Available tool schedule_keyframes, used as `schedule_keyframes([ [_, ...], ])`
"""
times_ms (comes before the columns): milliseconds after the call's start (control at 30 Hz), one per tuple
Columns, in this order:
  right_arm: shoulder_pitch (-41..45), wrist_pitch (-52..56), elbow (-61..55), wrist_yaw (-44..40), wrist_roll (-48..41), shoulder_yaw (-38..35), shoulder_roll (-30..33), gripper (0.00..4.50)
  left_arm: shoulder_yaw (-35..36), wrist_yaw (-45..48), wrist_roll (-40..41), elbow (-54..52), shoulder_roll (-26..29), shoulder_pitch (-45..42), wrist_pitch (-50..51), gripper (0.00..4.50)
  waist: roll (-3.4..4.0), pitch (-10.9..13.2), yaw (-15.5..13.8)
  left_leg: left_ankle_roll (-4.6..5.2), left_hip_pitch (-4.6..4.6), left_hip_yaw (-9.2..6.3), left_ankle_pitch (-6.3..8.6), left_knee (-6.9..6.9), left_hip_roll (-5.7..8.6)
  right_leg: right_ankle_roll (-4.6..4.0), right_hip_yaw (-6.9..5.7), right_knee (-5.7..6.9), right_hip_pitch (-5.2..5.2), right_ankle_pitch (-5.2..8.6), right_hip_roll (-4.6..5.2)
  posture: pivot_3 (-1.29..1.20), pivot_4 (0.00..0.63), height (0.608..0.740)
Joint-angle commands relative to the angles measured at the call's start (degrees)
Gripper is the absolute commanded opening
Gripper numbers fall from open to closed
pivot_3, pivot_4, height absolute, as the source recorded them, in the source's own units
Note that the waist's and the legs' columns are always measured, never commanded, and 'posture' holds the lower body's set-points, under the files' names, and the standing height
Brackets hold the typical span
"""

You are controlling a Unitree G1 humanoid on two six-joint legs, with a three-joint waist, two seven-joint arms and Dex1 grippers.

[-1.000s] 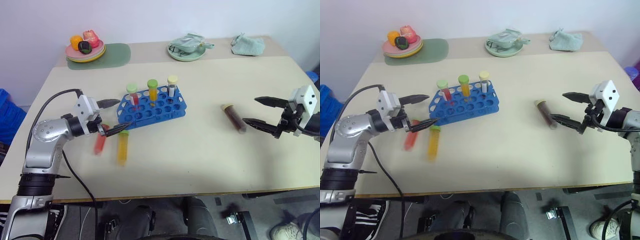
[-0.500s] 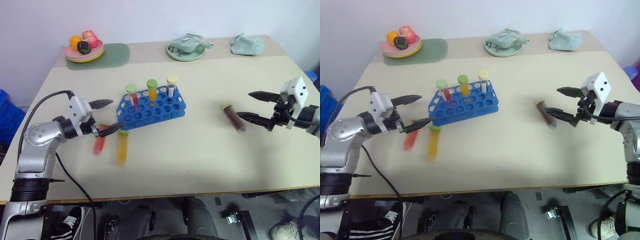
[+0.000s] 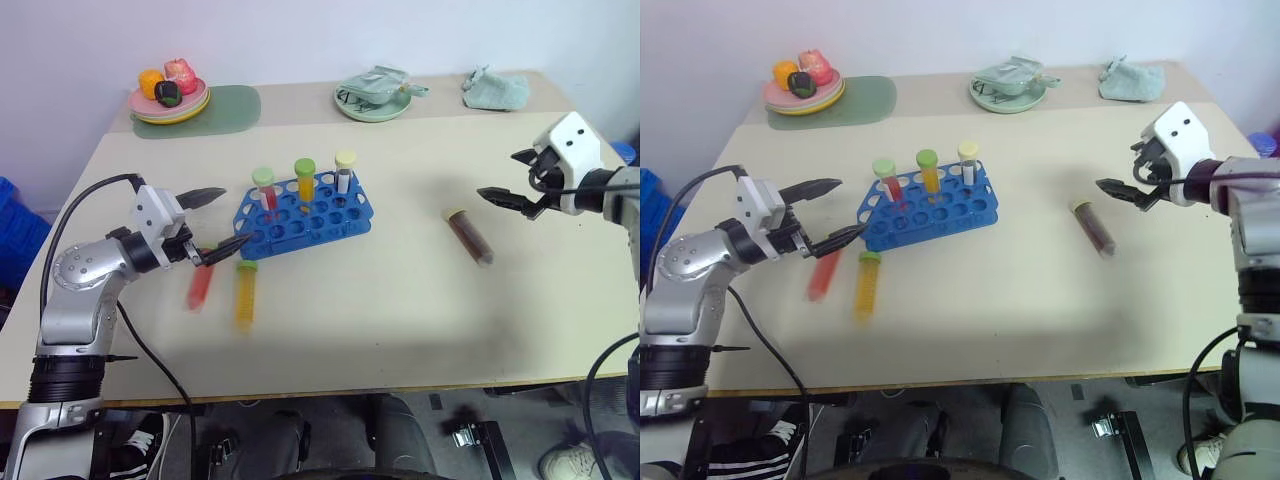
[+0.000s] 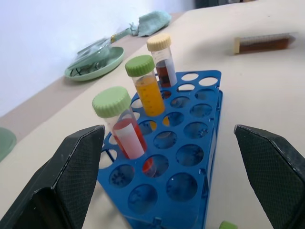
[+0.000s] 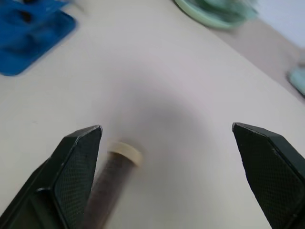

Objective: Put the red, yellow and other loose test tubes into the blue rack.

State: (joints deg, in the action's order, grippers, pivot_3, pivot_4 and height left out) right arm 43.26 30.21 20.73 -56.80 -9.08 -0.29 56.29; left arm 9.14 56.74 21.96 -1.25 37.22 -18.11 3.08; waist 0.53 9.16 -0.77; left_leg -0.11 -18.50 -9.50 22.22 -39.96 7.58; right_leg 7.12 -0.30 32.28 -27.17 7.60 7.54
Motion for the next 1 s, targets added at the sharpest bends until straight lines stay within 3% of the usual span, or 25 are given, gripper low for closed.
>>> schedule_keyframes([
  [33,4.29,8.30,0.30,-3.30,0.86,2.42,2.08,4.50,-0.37,-0.51,0.44,-3.11,-0.02,0.36,0.09,4.43,0.00,0.00,0.05,0.01,0.00,-0.01,0.01,0.00,0.00,0.00,0.00,-0.02,0.00,-0.01,0.00,0.00,0.150,0.740],
  [267,15.72,26.46,5.21,-8.89,3.24,11.57,1.76,4.50,-1.42,-1.17,0.43,-4.59,-0.11,0.29,1.09,4.43,0.01,0.01,0.13,0.02,-0.03,0.00,0.01,0.01,-0.06,-0.01,0.03,-0.04,-0.05,-0.04,-0.04,0.00,0.150,0.740],
  [400,22.64,37.93,11.81,-6.35,4.21,15.49,-3.29,4.50,-1.54,-1.41,0.50,-5.54,-0.37,1.03,1.35,4.43,0.00,0.00,0.09,0.02,-0.04,0.00,0.01,0.00,-0.07,-0.04,0.04,-0.06,-0.06,-0.07,-0.06,0.00,0.150,0.740],
  [667,26.90,37.15,26.84,2.63,8.42,16.44,-10.09,4.50,-0.76,-4.23,1.02,-11.12,-1.21,5.97,3.37,4.43,0.01,0.01,0.08,0.01,-0.21,0.00,0.02,-0.04,-0.08,-0.03,0.04,-0.05,-0.20,-0.11,-0.09,0.00,0.150,0.740],
  [1000,30.15,34.06,34.05,1.15,11.01,18.74,-15.59,4.50,0.90,-6.75,1.68,-15.52,-0.65,9.39,5.26,4.43,0.05,0.01,0.89,-0.02,-0.21,0.02,0.03,-0.02,-0.17,-0.05,0.05,-0.03,-0.25,-0.13,-0.17,0.00,0.150,0.740],
])
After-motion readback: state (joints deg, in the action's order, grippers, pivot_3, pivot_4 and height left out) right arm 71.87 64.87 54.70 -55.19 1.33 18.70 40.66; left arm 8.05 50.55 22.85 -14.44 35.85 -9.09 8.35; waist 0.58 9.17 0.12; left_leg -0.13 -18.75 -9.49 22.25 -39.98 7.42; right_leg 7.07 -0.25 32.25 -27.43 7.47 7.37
